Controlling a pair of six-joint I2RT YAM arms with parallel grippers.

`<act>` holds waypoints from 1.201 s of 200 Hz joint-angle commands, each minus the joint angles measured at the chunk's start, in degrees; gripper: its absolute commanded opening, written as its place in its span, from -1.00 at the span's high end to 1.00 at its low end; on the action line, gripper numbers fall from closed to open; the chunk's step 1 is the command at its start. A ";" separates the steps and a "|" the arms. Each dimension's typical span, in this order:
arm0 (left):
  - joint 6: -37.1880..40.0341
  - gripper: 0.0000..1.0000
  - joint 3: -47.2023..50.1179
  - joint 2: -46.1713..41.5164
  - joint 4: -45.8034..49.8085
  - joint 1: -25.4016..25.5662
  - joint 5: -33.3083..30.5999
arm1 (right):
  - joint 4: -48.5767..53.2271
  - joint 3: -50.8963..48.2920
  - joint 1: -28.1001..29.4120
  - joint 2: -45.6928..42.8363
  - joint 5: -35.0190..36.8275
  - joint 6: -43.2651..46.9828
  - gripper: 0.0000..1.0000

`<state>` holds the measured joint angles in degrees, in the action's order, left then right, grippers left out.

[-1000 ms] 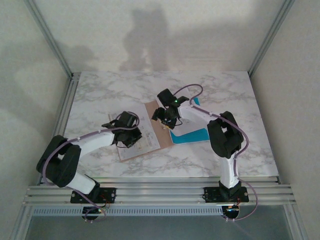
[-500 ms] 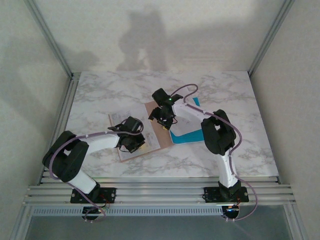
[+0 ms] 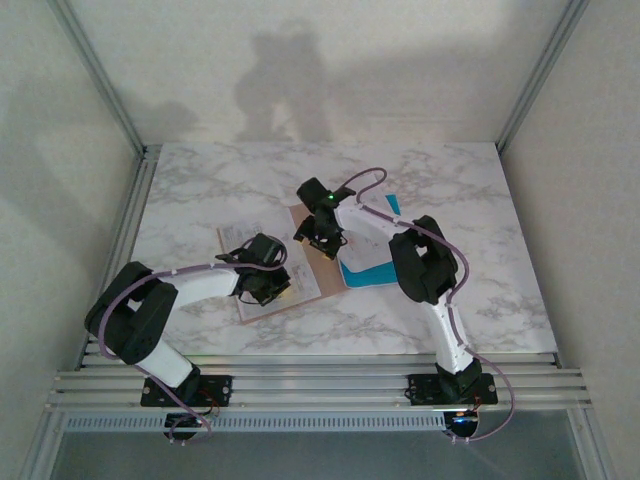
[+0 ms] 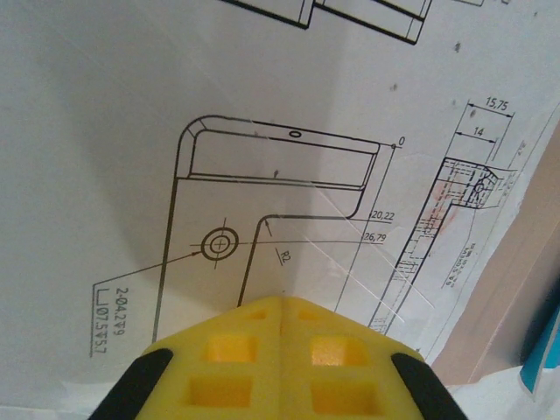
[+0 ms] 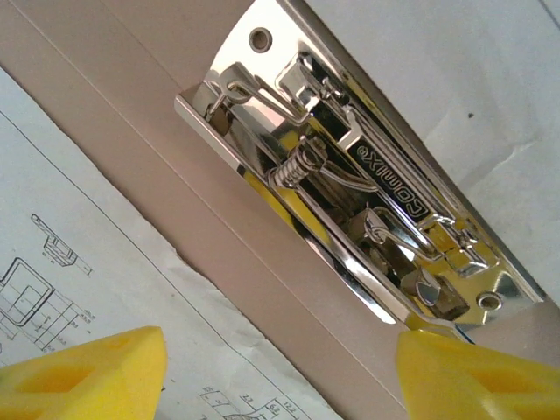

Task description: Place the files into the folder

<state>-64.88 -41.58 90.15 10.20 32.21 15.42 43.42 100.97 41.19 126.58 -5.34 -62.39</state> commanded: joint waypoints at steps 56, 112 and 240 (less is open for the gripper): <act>-1.56 1.00 2.20 -0.67 1.76 0.31 -1.62 | 5.56 -1.72 0.14 4.02 8.57 3.94 -0.41; -2.87 1.00 5.56 -0.92 0.23 -0.03 -1.53 | 5.12 -3.51 -0.45 5.86 9.68 7.10 -0.40; -2.80 1.00 6.29 -2.41 1.27 -0.19 -2.41 | 6.46 0.82 -0.94 2.06 13.88 12.95 -0.40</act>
<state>-67.35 -37.28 87.77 4.91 32.16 15.38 44.69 100.38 42.04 126.98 -0.45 -52.10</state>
